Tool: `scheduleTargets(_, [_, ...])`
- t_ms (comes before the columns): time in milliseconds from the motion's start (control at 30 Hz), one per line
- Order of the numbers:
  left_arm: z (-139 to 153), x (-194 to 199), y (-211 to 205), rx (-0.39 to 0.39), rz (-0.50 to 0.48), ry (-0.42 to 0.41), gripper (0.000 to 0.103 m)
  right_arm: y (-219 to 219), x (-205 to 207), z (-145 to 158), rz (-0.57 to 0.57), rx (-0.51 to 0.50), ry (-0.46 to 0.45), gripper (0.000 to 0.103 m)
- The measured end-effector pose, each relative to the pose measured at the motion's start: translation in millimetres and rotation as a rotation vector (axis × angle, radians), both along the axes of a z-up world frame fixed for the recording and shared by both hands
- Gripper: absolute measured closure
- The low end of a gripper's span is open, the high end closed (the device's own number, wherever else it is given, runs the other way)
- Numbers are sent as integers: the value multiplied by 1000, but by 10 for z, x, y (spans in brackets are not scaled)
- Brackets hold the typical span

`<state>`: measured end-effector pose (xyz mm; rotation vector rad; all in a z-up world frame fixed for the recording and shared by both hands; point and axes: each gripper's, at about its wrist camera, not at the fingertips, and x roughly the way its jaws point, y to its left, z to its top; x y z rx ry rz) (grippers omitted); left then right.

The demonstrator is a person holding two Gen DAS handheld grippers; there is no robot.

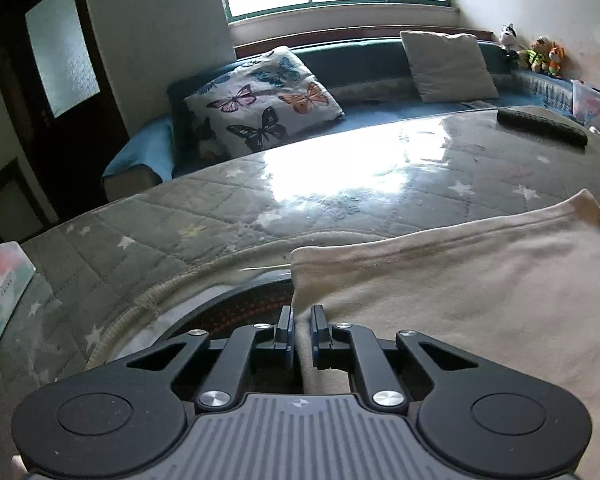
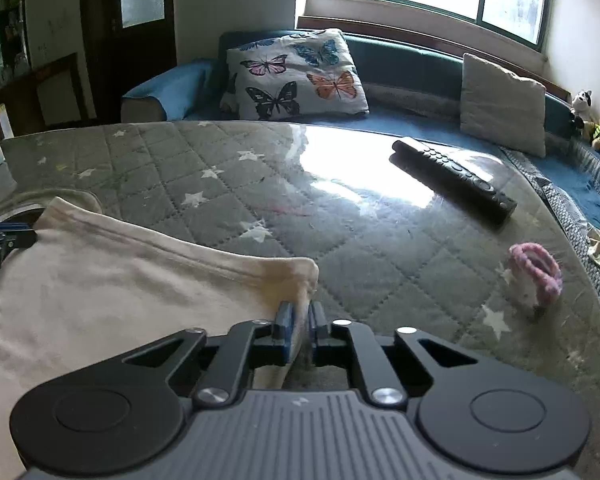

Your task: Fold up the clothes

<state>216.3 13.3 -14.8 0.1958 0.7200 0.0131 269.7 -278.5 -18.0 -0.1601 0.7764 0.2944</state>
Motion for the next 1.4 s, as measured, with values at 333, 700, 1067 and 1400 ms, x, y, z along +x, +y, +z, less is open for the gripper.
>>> scheduleTargets(333, [135,-673,-245,23,-158,3,81,202,-941,350,290,-9,21,59])
scheduleTargets(700, [234,-1716,-686,-23,-428,9,72,350,-1889,237,496,-100,77,50])
scheduleTargets(1067, [222,-2173,-1014,-153,-658,38,76,113,-1984,200,431,-83,88,50])
scheduleTargets(1400, [119,-2163,-1128,-178,-706,100,98,72,-1960,143,421,-82,96,50])
